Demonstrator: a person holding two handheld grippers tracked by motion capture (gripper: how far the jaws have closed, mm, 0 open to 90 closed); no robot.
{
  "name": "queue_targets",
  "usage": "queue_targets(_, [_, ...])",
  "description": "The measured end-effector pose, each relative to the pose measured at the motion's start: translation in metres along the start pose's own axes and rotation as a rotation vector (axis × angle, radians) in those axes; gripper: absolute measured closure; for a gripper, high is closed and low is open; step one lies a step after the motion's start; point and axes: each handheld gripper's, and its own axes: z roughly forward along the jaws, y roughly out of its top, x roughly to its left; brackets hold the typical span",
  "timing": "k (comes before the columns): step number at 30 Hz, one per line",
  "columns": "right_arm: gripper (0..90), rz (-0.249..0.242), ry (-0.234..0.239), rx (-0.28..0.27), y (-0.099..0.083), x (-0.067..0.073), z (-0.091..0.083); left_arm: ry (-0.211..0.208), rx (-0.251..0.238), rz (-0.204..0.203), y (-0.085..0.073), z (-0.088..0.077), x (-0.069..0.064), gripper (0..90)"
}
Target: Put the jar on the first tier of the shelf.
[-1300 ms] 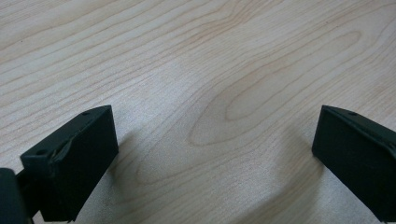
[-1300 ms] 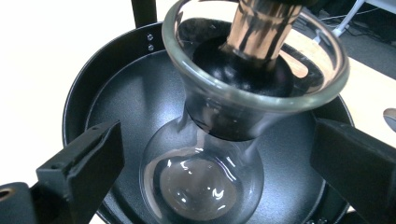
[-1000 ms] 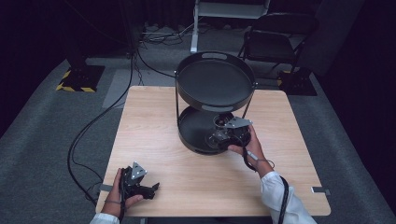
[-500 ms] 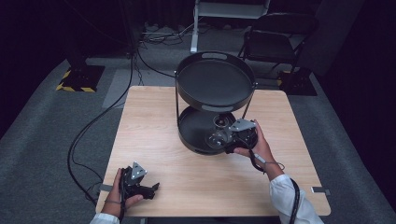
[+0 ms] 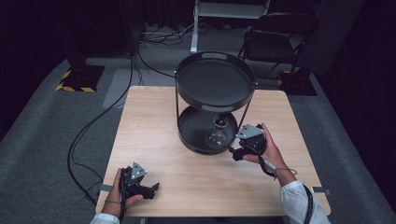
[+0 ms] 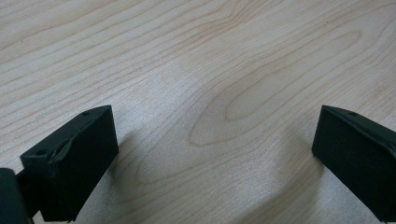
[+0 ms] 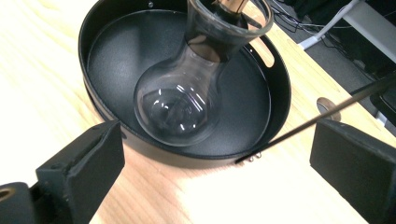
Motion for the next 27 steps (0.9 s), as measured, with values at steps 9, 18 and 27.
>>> queue_targets(9, [2.9,-0.053,-0.010,0.016,-0.010,0.003,-0.018,0.000,0.000,0.000,0.000,0.000,0.000,0.0])
queue_targets(18, [2.9,-0.086,-0.008,0.028,-0.023,0.006,-0.030,0.000,0.000,0.000,0.000,0.000,0.000,0.0])
queue_targets(27, [2.9,-0.087,-0.019,0.064,-0.049,0.008,-0.036,0.000,0.004,0.006,0.000,0.000,0.000,0.0])
